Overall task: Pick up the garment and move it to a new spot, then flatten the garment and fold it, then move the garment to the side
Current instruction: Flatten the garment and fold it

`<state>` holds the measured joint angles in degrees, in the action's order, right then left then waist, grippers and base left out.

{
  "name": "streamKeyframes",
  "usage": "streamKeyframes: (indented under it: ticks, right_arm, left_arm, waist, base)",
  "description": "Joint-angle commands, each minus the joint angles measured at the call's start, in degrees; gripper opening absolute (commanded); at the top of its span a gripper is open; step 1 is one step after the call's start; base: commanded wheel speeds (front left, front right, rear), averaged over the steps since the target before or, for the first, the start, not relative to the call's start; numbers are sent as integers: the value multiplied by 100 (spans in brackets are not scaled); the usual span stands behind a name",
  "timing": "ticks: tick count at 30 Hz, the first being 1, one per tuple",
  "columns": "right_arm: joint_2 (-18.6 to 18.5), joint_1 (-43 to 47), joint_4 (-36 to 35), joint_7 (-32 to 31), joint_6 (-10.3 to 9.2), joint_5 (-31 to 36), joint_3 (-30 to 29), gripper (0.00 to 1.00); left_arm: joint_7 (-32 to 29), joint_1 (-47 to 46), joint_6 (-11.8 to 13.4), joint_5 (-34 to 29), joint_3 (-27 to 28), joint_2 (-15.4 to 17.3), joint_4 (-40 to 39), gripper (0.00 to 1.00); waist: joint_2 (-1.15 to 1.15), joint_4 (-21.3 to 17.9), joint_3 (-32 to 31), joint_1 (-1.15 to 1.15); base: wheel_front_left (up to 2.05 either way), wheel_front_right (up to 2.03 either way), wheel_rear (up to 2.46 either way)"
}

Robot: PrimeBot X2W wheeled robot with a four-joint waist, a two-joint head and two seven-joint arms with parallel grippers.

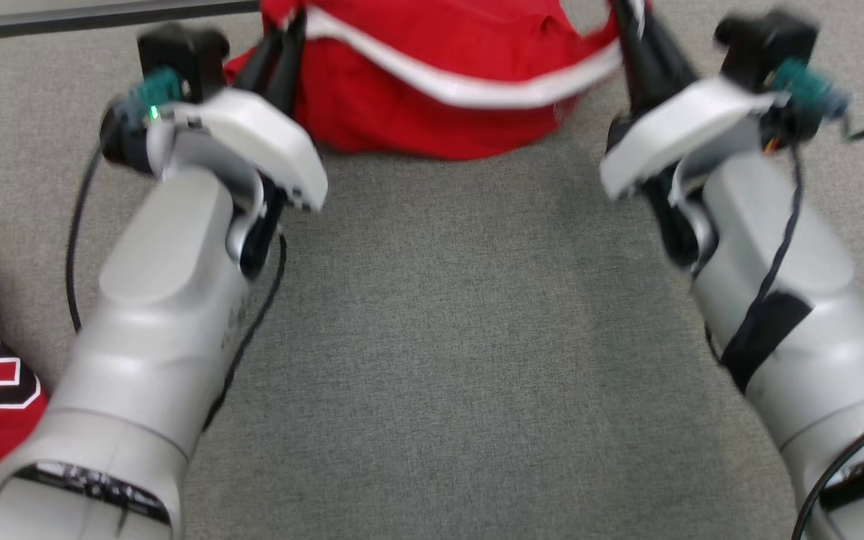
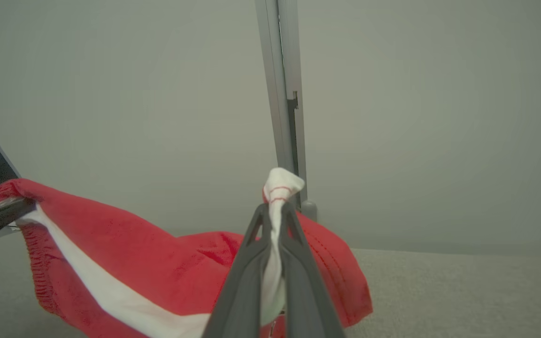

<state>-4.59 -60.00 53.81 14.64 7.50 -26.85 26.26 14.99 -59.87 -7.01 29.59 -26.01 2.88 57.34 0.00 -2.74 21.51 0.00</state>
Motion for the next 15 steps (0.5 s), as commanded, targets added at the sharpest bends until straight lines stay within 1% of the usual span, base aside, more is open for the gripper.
streamKeyframes:
  ticks: [1,4,6,10,13,15]
  right_arm:
    - [6,95,45,28,-1,-42,45,0]
    - [72,548,233,60,0,-225,365,0]
    - [83,832,185,64,0,-352,503,0]
    - [-39,1538,-293,59,0,-488,469,0]
    - [-162,2092,-790,58,0,-490,393,0]
    - [-264,2478,-1157,59,0,-468,277,0]
  left_arm:
    - [25,85,-24,114,-31,16,19,0]
    - [25,479,-47,377,-365,11,116,0]
    - [26,722,-43,528,-602,20,71,0]
    - [25,1233,-45,752,-970,15,-188,0]
    - [25,1618,-47,828,-1118,14,-499,0]
    - [24,1878,-48,771,-1157,15,-723,0]
  waist:
    - [0,-8,50,0]
    - [0,9,119,0]
    - [0,34,128,0]
    - [0,106,62,0]
    - [0,179,-79,0]
    - [0,223,-203,0]
  base:
    - [0,0,0]
    - [0,0,0]
    - [0,0,0]
    - [0,0,0]
    - [0,0,0]
    - [0,0,0]
